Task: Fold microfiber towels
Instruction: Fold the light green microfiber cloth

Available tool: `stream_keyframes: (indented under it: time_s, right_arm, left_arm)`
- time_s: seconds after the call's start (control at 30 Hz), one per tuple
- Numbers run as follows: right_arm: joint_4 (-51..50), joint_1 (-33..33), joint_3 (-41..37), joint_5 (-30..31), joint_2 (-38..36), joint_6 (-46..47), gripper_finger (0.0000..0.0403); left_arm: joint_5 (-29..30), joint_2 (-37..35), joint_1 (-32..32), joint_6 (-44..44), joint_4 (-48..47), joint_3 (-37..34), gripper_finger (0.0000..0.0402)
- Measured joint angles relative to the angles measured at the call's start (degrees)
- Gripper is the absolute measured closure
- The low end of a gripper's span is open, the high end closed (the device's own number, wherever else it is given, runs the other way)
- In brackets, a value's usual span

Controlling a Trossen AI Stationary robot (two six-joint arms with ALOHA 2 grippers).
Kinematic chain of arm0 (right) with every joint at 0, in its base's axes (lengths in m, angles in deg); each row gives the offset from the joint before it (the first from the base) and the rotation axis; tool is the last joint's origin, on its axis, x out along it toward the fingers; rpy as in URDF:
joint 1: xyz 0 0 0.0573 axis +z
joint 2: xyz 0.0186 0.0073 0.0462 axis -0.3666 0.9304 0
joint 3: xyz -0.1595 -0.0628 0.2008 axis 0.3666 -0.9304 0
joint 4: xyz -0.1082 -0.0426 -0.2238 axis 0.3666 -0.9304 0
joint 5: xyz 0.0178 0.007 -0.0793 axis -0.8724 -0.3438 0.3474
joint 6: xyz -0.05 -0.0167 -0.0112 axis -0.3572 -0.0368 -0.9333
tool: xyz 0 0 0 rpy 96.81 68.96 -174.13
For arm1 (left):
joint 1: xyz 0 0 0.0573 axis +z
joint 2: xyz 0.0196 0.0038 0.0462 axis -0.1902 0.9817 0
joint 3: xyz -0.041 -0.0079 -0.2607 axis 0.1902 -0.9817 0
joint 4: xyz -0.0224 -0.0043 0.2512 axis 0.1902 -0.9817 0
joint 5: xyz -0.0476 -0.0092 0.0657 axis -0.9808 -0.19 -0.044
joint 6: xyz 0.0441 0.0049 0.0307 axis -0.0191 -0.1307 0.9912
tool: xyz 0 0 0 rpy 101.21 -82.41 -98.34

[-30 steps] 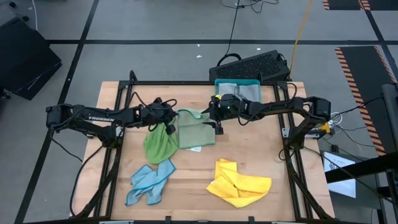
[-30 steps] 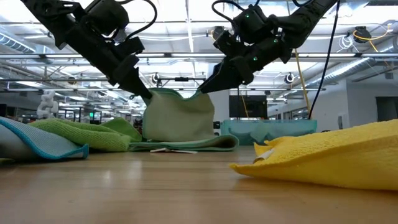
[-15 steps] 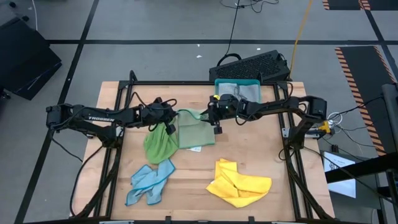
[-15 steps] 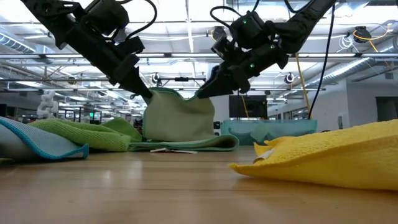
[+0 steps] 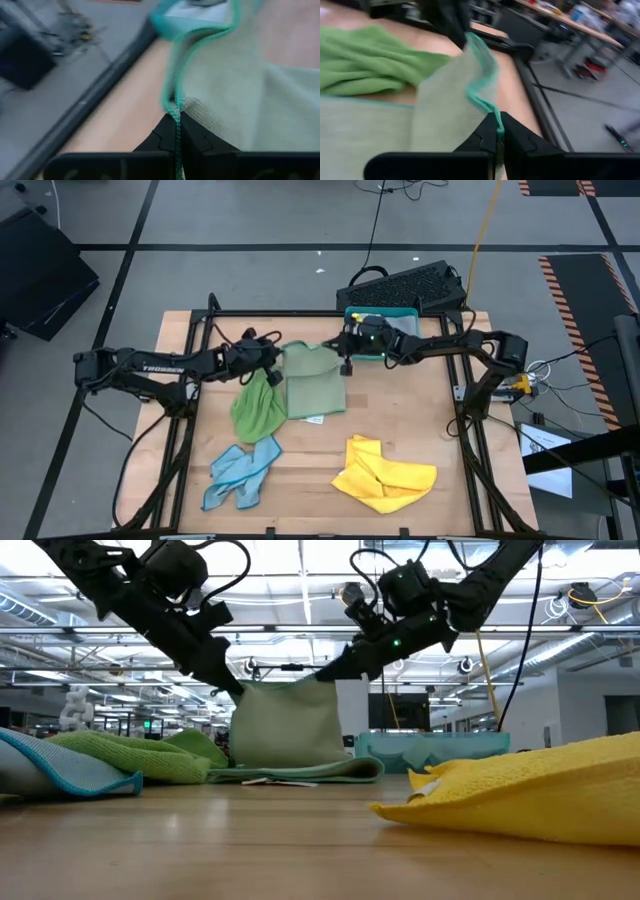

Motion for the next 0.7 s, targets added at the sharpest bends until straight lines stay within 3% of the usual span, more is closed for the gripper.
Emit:
stream_keyframes:
  time_s: [0.1, 0.3, 0.4, 0.6, 0.7]
  right_arm:
    - [0.72, -2.08, 0.0, 2.36, 0.07, 2.25, 0.0397]
    - [-0.18, -3.64, 0.01, 2.69, 0.01, 6.55, 0.0394]
    - [-0.61, -3.17, -0.02, 2.8, -0.53, 7.12, 0.0398]
    - [-1.04, -3.33, 0.0, 2.69, -1.49, 9.14, 0.0398]
    - [-0.51, -2.96, 0.0, 2.7, -1.51, 10.19, 0.0398]
  left_arm:
    - [2.57, 0.0, 2.74, 1.13, 0.73, 0.02, 0.0394]
    - [-5.26, -0.11, 3.7, 2.75, 0.72, 0.09, 0.0394]
    - [-5.99, -0.71, 1.7, 4.83, 1.32, 0.09, 0.0394]
    - [2.26, -1.09, 2.06, 4.35, 2.03, 0.11, 0.0394]
    - [3.34, -1.32, 1.4, 2.66, 1.95, 0.11, 0.0394]
